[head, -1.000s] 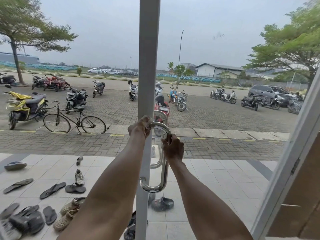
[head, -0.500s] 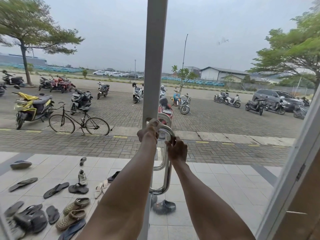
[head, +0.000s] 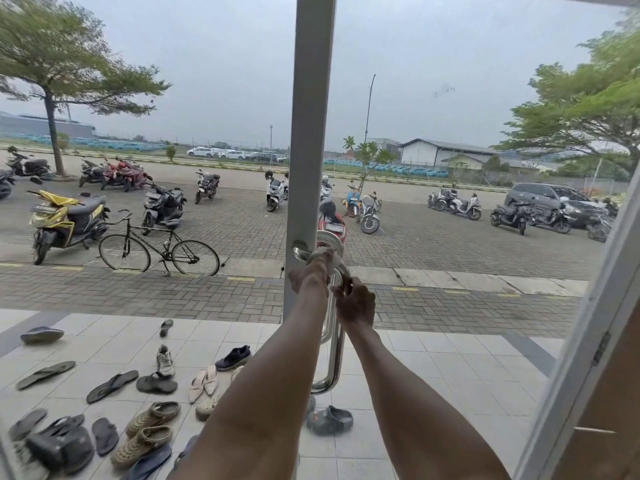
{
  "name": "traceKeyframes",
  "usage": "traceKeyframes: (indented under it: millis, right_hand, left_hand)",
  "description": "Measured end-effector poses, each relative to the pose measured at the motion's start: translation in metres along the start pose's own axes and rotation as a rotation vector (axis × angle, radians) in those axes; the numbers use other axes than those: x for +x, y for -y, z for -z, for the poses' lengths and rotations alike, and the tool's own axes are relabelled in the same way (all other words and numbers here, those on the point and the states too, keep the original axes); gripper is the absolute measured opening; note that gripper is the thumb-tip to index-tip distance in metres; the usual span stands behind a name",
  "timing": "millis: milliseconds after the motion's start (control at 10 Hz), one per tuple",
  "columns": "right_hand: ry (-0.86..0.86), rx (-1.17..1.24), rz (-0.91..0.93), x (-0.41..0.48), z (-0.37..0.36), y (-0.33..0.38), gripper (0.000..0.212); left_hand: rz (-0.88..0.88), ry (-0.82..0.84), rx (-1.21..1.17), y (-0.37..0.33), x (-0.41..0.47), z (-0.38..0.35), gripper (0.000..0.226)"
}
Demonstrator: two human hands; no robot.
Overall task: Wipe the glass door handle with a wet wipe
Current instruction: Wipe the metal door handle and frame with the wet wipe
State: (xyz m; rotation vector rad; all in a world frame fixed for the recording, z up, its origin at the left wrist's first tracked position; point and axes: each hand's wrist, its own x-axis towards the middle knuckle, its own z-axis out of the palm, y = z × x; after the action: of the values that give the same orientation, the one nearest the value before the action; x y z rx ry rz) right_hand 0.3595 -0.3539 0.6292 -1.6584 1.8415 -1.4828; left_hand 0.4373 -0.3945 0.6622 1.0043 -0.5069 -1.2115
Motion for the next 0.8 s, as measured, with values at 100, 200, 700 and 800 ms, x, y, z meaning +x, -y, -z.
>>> traceKeyframes:
  millis: [100,200,700,800]
  right_hand:
    - [-0.015,0.0,0.004,0.0,0.0,0.0,0.019]
    - [0.008,-0.035,0.009,0.001,-0.001,-0.002,0.019]
    - [-0.33,0.038,0.37,-0.003,0.014,-0.01,0.022]
    - [-0.372,0.012,0.394,-0.009,0.007,-0.011,0.018]
  left_hand:
    - [0.03,-0.055,0.135,-0.011,-0.028,-0.003,0.068]
    - [0.004,-0.084,0.315,-0.01,-0.041,-0.009,0.058]
    - [-0.124,0.103,0.701,-0.006,-0.027,-0.001,0.055]
    - [-0.089,0.187,0.64,-0.007,-0.022,0.002,0.076]
